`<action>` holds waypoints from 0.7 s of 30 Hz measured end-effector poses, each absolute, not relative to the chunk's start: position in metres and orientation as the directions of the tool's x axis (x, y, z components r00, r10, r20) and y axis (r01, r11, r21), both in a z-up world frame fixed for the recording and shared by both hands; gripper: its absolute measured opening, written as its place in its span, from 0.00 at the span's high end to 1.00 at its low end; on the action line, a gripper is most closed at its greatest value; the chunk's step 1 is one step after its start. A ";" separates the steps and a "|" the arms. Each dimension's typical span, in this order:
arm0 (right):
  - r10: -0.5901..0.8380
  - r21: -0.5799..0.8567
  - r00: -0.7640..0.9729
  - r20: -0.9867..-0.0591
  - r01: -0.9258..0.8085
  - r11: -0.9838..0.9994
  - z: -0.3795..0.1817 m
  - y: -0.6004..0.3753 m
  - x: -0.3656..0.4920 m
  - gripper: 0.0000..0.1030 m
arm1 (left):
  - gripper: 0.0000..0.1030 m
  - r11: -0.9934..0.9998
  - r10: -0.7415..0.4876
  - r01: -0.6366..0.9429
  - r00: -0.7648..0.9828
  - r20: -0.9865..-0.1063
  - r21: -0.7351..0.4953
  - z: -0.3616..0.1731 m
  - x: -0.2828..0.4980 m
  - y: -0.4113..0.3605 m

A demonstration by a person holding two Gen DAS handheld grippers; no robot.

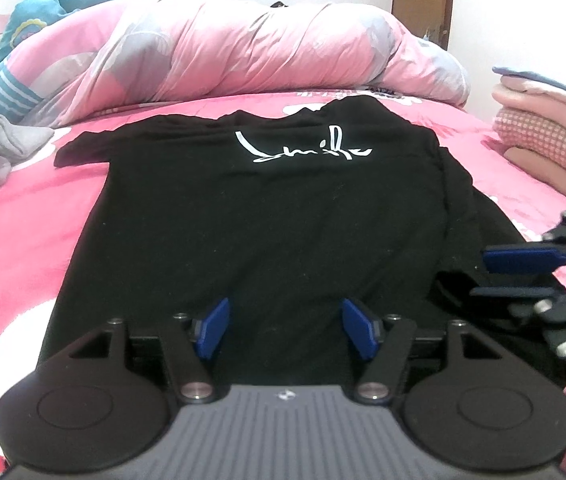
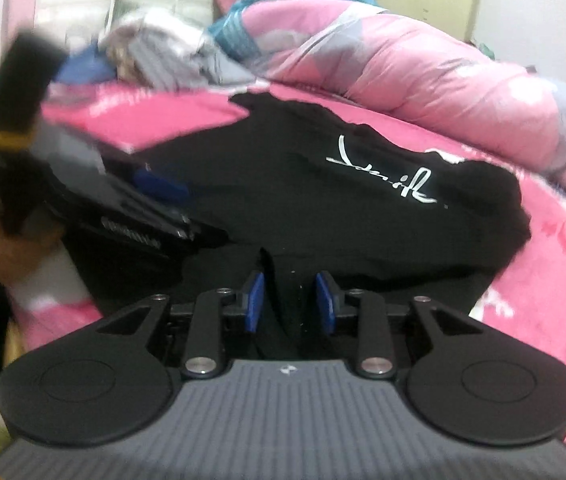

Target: Fold clothes

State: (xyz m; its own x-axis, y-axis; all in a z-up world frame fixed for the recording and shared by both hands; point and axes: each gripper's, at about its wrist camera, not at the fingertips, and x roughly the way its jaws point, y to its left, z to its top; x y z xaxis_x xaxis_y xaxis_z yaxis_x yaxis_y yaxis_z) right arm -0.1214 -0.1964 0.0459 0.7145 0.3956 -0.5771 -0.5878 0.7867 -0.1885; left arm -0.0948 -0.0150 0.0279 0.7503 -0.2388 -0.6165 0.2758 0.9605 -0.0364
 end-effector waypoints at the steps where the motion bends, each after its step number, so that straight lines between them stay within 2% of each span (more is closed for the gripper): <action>1: 0.375 -0.227 0.718 -0.587 -0.590 0.775 0.043 -0.191 -0.122 0.73 | 0.36 0.960 -0.244 0.278 0.750 -0.615 -0.041 0.028 -0.095 -0.014; 5: 0.338 -0.299 0.738 -0.584 -0.583 0.755 0.038 -0.184 -0.124 0.75 | 0.35 0.957 -0.261 0.286 0.750 -0.608 -0.058 0.027 -0.094 -0.012; 8: 0.337 -0.258 0.749 -0.571 -0.553 0.792 0.044 -0.192 -0.124 0.92 | 0.34 0.956 -0.266 0.288 0.750 -0.606 -0.063 0.027 -0.094 -0.011; 12: 0.329 -0.158 0.785 -0.525 -0.470 0.868 0.057 -0.222 -0.127 0.98 | 0.34 0.955 -0.266 0.289 0.749 -0.606 -0.062 0.027 -0.095 -0.009; 18: 0.229 0.073 0.889 -0.397 -0.218 0.973 0.083 -0.311 -0.154 0.99 | 0.34 0.957 -0.249 0.288 0.748 -0.615 -0.037 0.028 -0.095 -0.013; 21: 0.152 0.188 0.911 -0.383 -0.084 0.979 0.078 -0.355 -0.174 0.99 | 0.34 0.957 -0.239 0.288 0.748 -0.620 -0.021 0.028 -0.095 -0.015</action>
